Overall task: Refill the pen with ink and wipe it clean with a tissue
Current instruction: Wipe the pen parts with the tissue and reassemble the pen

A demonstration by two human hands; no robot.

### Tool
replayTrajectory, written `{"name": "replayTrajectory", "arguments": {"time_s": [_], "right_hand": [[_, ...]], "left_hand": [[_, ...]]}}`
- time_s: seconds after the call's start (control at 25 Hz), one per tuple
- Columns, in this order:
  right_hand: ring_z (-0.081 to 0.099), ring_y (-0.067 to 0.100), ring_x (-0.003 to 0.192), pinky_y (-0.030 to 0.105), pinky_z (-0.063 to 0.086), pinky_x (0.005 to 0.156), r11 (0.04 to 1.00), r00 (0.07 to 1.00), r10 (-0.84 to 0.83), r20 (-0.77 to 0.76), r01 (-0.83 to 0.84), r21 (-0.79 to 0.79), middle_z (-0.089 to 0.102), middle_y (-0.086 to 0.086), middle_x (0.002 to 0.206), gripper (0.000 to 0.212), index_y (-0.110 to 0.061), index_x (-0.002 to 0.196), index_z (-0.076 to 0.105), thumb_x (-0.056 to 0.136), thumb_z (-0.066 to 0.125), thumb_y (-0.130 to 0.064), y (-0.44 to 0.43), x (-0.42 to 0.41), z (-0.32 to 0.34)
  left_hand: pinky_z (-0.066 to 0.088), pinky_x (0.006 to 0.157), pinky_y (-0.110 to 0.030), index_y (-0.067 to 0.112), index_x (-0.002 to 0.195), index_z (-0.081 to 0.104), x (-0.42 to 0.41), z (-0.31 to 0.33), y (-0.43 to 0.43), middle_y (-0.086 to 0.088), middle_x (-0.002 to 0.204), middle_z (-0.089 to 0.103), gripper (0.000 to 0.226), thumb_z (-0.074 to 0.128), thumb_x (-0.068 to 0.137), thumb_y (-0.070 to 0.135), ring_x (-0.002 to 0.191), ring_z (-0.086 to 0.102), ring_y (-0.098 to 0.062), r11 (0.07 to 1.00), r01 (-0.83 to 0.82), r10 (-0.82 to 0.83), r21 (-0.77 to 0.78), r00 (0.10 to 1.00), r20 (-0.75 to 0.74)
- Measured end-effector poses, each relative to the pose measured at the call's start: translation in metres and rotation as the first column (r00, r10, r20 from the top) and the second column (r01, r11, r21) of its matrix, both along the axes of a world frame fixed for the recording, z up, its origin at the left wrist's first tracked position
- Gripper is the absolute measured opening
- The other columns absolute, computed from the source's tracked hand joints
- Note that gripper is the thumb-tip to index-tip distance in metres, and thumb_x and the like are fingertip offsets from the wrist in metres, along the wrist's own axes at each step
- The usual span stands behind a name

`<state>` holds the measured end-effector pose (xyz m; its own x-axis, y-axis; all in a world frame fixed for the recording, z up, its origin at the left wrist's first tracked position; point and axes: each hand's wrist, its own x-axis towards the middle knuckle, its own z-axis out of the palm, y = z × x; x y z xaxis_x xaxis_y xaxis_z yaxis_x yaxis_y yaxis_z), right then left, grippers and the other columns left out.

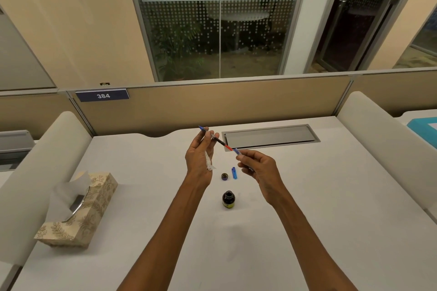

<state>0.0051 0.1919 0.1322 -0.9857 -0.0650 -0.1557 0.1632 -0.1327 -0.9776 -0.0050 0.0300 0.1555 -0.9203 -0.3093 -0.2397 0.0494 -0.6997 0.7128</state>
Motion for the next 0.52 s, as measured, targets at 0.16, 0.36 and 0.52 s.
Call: {"name": "replayTrajectory", "arguments": {"time_s": [0.16, 0.36, 0.52], "right_hand": [[0.070, 0.016, 0.077, 0.020, 0.057, 0.070, 0.999, 1.000, 0.004, -0.011, -0.004, 0.037, 0.075, 0.008, 0.093, 0.019, -0.010, 0.108, 0.072, 0.089, 0.070, -0.014, 0.000, -0.007, 0.001], [0.070, 0.015, 0.077, 0.021, 0.057, 0.071, 0.998, 1.000, 0.009, -0.029, -0.007, 0.054, 0.074, 0.007, 0.091, 0.024, -0.006, 0.112, 0.072, 0.089, 0.070, -0.014, 0.002, -0.012, -0.002], [0.070, 0.014, 0.075, 0.019, 0.057, 0.069, 0.997, 0.999, 0.009, -0.043, -0.006, 0.071, 0.074, 0.005, 0.090, 0.025, -0.006, 0.112, 0.072, 0.089, 0.070, -0.015, 0.003, -0.015, -0.003]], "left_hand": [[0.050, 0.090, -0.023, 0.005, 0.129, 0.060, -0.005, 0.000, 0.003, -0.012, 0.120, 0.068, 0.033, 0.058, 0.097, 0.012, 0.097, 0.072, -0.017, 1.000, -0.003, 0.003, -0.021, 1.000, 0.009], [0.049, 0.092, -0.023, 0.005, 0.130, 0.059, -0.009, -0.002, 0.004, -0.011, 0.121, 0.067, 0.035, 0.058, 0.097, 0.012, 0.097, 0.072, -0.017, 1.000, -0.003, 0.003, -0.016, 1.000, 0.002], [0.052, 0.084, -0.018, 0.006, 0.130, 0.059, -0.009, -0.002, 0.005, -0.010, 0.119, 0.068, 0.034, 0.058, 0.097, 0.013, 0.096, 0.072, -0.015, 1.000, 0.000, 0.000, -0.021, 1.000, 0.003]]}}
